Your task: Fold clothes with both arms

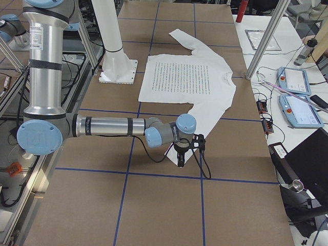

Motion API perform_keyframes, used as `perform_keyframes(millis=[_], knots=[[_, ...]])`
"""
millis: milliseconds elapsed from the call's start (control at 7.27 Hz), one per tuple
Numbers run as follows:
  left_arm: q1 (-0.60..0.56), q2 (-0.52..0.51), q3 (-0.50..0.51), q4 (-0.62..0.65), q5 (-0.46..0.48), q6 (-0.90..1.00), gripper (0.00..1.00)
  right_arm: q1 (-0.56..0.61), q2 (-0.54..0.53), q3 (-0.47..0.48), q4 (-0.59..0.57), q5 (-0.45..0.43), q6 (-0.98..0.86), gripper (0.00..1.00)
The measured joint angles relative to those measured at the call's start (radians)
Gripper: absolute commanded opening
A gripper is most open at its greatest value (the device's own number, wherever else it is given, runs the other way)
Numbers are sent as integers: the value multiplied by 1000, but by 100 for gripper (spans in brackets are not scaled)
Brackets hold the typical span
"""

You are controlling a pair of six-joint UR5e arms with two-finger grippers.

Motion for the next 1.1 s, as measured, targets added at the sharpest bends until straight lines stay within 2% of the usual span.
perform_keyframes(millis=[275, 688, 962, 1100], knots=[[2, -4, -6, -3, 0, 3, 100, -27, 37, -99, 120, 16, 122, 99], [2, -7, -11, -6, -1, 4, 100, -49, 82, -183, 147, 24, 176, 97], [2, -6, -15, -18, -7, 2, 100, -63, 85, -195, 148, 26, 196, 92], [2, -7, -16, -21, -12, 1, 100, -70, 85, -199, 148, 26, 202, 83]])
